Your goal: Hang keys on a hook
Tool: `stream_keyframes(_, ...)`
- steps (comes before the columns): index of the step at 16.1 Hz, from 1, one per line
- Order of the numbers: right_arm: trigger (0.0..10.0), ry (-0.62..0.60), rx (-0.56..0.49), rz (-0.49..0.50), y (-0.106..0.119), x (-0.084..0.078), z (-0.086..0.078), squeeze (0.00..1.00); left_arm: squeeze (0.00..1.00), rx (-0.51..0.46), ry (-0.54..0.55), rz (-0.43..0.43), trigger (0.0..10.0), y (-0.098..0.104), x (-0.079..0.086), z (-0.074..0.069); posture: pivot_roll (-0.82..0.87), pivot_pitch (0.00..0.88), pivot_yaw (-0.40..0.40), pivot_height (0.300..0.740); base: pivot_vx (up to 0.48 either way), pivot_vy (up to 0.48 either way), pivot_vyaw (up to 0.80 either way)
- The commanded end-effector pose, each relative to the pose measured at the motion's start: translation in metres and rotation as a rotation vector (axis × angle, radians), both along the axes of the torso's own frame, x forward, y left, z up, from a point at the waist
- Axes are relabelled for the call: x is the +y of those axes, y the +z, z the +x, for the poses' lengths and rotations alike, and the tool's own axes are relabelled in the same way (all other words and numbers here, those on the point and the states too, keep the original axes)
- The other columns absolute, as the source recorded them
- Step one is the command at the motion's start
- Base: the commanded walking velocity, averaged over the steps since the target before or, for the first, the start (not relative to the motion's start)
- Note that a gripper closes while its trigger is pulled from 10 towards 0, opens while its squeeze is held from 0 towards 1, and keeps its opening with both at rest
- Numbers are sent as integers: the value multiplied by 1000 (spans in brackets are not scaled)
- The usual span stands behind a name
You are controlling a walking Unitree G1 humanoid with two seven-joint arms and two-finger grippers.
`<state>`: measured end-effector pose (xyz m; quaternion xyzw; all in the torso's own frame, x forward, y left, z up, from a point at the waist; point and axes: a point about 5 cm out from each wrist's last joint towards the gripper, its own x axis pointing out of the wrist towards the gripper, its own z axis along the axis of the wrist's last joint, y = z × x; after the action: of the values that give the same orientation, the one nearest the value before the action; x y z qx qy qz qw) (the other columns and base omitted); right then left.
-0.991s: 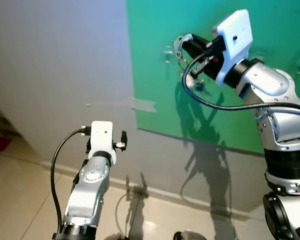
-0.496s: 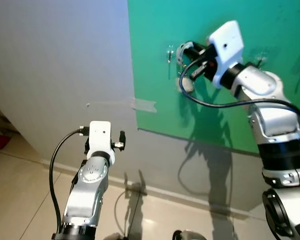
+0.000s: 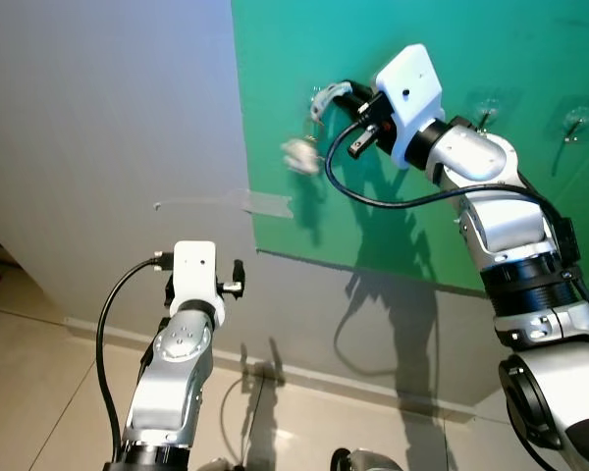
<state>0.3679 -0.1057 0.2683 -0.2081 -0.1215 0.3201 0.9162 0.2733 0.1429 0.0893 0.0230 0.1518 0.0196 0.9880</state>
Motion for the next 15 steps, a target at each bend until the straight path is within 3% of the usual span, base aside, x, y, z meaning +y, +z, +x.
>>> stream_keyframes(1,0,20,-48,-1,13,6,1,0,0,-17,16,8,10000,4,2,0,-62,0,-10,740,0,0,0)
stream_keyframes(9,0,33,-117,-27,31,10,10,0,0,-19,12,3,10000,4,0,1,-60,0,-15,740,0,0,0)
stream_keyframes(15,0,26,-117,-83,25,17,24,0,0,-26,17,3,10000,4,1,1,-38,0,-27,740,0,0,0)
